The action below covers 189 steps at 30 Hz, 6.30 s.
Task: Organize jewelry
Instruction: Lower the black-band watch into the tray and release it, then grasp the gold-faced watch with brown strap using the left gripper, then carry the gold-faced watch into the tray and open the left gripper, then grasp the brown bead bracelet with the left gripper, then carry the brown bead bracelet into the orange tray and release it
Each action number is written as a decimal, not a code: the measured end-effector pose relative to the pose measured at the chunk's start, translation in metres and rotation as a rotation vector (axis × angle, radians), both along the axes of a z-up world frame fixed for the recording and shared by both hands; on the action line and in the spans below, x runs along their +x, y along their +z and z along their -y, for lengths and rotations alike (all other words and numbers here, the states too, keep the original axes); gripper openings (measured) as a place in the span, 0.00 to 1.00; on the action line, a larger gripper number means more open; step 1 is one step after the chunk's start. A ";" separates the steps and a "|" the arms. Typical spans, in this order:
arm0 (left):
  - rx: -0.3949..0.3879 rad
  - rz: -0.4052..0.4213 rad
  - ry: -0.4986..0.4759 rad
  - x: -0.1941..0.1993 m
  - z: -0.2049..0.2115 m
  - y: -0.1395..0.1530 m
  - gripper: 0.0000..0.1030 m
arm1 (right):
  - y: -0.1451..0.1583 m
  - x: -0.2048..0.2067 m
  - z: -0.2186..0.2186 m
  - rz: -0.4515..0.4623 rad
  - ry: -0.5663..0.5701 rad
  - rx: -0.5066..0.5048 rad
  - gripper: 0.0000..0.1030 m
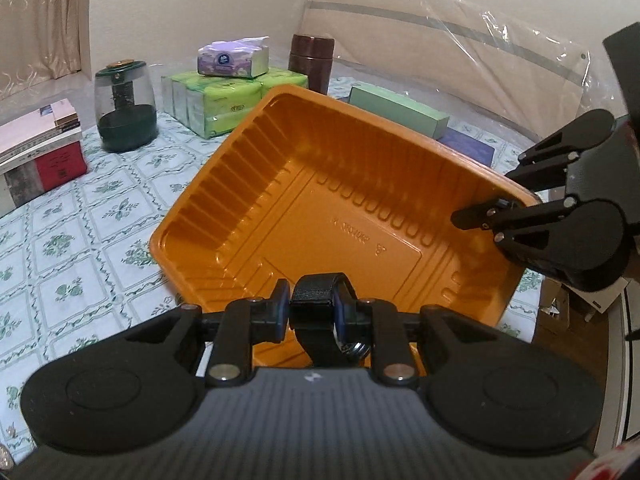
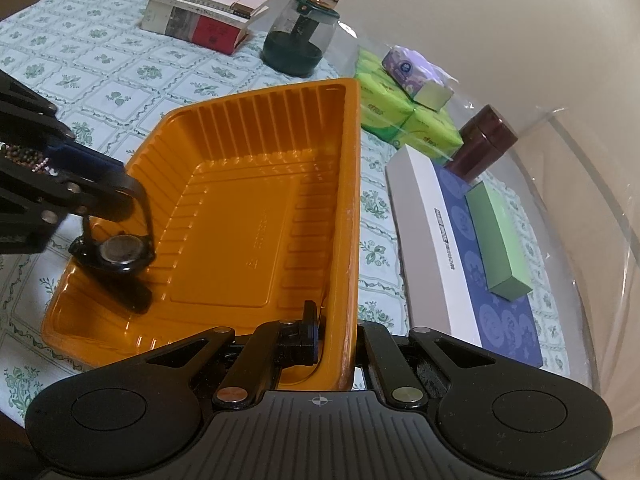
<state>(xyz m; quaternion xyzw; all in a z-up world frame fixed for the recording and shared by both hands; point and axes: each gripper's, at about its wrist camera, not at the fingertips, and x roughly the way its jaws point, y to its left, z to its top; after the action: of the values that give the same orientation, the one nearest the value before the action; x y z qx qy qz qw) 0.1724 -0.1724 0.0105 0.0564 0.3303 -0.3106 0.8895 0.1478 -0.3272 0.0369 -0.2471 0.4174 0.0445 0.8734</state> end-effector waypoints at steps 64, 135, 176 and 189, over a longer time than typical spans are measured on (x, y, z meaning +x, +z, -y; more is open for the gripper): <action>0.078 -0.030 0.505 -0.061 -0.233 -0.021 0.07 | -0.002 -0.001 -0.003 0.002 -0.018 -0.020 0.03; 0.133 0.080 0.448 -0.086 -0.192 -0.025 0.25 | -0.003 -0.002 0.002 0.001 -0.017 0.003 0.03; 0.155 -0.004 0.456 -0.052 -0.238 -0.020 0.06 | -0.004 0.000 0.000 -0.006 -0.018 -0.014 0.04; 0.066 0.066 0.349 -0.056 -0.196 0.024 0.06 | -0.004 0.001 0.000 -0.007 -0.020 -0.010 0.03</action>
<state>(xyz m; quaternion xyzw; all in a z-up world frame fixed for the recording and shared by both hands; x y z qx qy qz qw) 0.1168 0.0232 0.0342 0.0375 0.3158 -0.1385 0.9379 0.1492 -0.3270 0.0326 -0.2471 0.4232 0.0347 0.8710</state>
